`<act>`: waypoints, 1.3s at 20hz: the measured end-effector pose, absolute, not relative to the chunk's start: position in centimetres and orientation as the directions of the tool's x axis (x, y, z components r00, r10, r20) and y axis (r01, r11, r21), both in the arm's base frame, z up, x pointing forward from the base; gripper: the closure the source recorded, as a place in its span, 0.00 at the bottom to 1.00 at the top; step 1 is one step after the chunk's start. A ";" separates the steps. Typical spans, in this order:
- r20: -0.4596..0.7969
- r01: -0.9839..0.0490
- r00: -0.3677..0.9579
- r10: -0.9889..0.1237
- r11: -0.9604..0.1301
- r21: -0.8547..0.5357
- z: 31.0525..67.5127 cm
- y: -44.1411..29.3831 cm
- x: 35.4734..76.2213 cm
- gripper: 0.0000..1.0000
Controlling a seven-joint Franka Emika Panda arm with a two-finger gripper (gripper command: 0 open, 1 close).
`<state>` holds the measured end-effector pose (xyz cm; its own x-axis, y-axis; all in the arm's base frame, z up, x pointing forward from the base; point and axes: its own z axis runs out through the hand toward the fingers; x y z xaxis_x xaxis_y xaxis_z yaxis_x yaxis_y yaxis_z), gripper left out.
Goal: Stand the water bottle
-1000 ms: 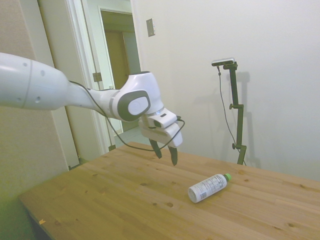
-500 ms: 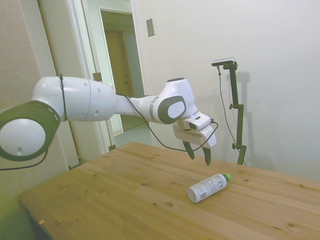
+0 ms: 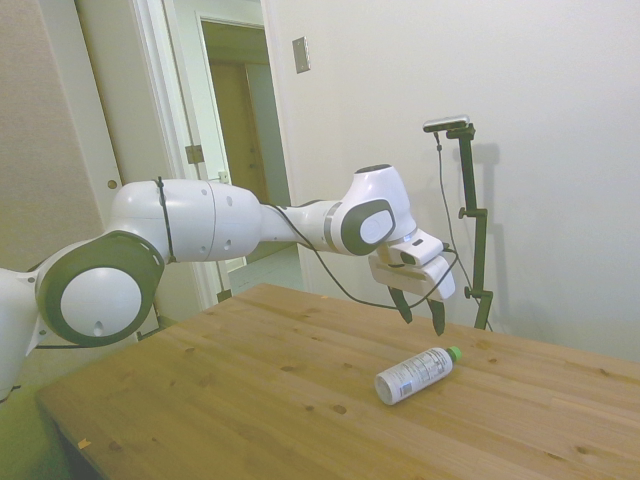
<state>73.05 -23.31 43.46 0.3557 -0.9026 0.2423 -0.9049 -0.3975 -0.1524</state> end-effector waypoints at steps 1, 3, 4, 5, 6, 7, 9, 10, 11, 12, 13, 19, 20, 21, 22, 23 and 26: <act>0.242 -0.907 0.352 -0.904 -0.393 -0.151 43.2 -23.7 73.1 0.00; 0.244 -0.911 0.342 -0.908 -0.384 -0.150 42.4 -24.7 73.1 0.00; 0.244 -0.913 0.337 -0.909 -0.379 -0.151 41.9 -25.1 73.2 0.00; 0.242 -0.915 0.332 -0.912 -0.374 -0.153 41.5 -25.5 73.4 0.00; 0.242 -0.916 0.327 -0.913 -0.370 -0.158 41.0 -25.9 73.6 0.00; 0.239 -0.916 0.324 -0.915 -0.367 -0.161 40.5 -26.1 73.9 0.00; 0.240 -0.915 0.326 -0.914 -0.369 -0.162 39.5 -26.1 74.6 0.00; 0.241 -0.914 0.329 -0.913 -0.372 -0.161 39.1 -26.1 74.9 0.00; 0.240 -0.914 0.331 -0.912 -0.374 -0.160 38.6 -26.0 75.1 0.00; 0.239 -0.913 0.334 -0.912 -0.375 -0.157 38.2 -25.9 75.3 0.00; 0.238 -0.913 0.335 -0.912 -0.376 -0.155 37.8 -25.9 75.4 0.00; 0.233 -0.914 0.339 -0.912 -0.378 -0.147 36.9 -25.8 75.6 1.00; 0.232 -0.914 0.339 -0.912 -0.377 -0.146 36.9 -25.8 75.6 1.00; 0.232 -0.915 0.339 -0.912 -0.377 -0.146 37.0 -25.8 75.6 1.00; 0.231 -0.915 0.340 -0.912 -0.377 -0.144 37.0 -25.8 75.6 1.00; 0.229 -0.915 0.340 -0.912 -0.377 -0.142 36.9 -25.8 75.6 1.00; 0.220 -0.917 0.342 -0.913 -0.376 -0.132 36.6 -25.8 75.5 1.00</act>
<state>75.50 -25.79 36.59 0.3425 -0.9133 0.2203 -0.9173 -0.3758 -0.1318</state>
